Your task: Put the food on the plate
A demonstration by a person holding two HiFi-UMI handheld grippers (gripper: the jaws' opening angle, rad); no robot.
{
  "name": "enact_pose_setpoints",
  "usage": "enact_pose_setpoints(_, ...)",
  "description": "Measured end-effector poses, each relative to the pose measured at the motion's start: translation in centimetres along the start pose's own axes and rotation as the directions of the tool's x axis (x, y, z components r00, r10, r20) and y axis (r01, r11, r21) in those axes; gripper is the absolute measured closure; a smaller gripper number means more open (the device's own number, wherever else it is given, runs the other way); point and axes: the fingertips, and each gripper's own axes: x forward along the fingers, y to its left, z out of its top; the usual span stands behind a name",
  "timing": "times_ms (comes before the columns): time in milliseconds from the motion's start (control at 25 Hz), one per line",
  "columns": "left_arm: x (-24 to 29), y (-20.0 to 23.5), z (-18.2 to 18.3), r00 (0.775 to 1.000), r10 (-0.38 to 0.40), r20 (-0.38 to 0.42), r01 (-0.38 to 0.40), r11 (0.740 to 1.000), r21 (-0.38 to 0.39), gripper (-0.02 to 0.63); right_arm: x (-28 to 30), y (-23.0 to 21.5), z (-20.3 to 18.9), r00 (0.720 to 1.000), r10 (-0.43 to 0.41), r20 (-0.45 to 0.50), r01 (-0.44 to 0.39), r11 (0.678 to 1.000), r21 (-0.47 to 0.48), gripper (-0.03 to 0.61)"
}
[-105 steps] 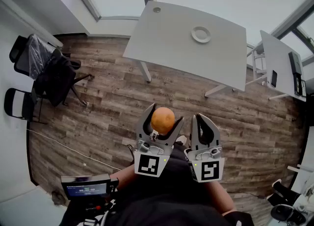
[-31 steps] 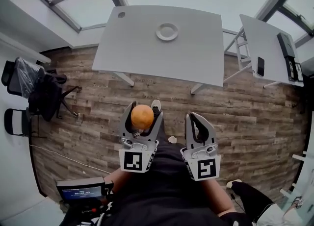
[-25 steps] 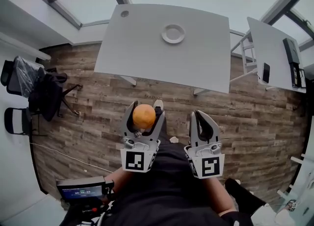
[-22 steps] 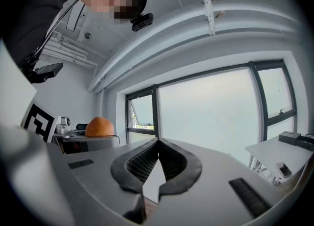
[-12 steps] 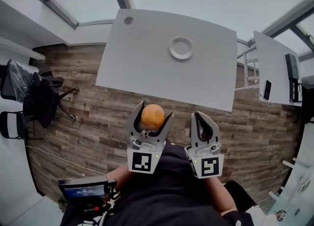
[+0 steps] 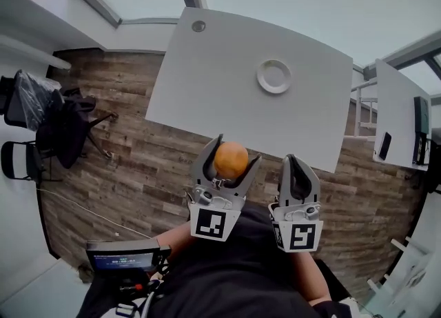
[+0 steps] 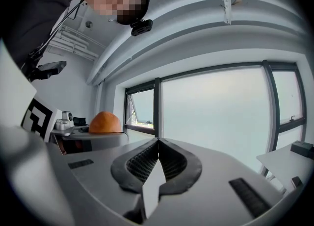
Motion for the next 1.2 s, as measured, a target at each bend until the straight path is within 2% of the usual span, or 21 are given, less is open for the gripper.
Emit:
enact_pose_setpoints(160,0.4,-0.5,1.0,0.999,-0.038,0.002,0.038,0.999,0.021,0.271,0.2,-0.1,0.6,1.000,-0.019,0.003,0.019,1.000,0.007,0.572)
enact_pose_setpoints(280,1.9,1.3,1.2,0.998,-0.060,0.011,0.059,0.998,0.032,0.272,2.4,0.0,0.5,0.999,-0.033,-0.003,0.033,0.999,0.005,0.572)
enact_pose_setpoints(480,3.6,3.2,1.0,0.998,-0.054,0.028,0.054,0.999,0.009,0.272,4.7,-0.8,0.3,0.998,-0.060,-0.006,0.060,0.998,0.002,0.572)
enact_pose_setpoints(600,4.2,4.2,1.2,0.997,-0.061,0.055,0.060,0.998,0.029,0.272,5.6,-1.6,0.5,0.996,-0.084,0.001,0.084,0.996,0.000,0.572)
enact_pose_setpoints(760,4.6,5.4,0.8,0.998,-0.047,0.032,0.046,0.999,0.029,0.272,6.5,-2.6,1.0,0.995,-0.102,0.018,0.102,0.995,0.003,0.572)
enact_pose_setpoints(1000,4.2,6.1,0.6,1.000,-0.016,-0.009,0.016,1.000,0.022,0.272,7.4,-0.5,1.9,0.999,-0.033,0.026,0.033,0.999,-0.010,0.572)
enact_pose_setpoints(1200,4.6,6.7,-0.4,0.999,0.033,-0.030,-0.033,0.999,-0.001,0.272,7.9,-0.7,1.9,1.000,0.015,0.023,-0.014,1.000,-0.015,0.572)
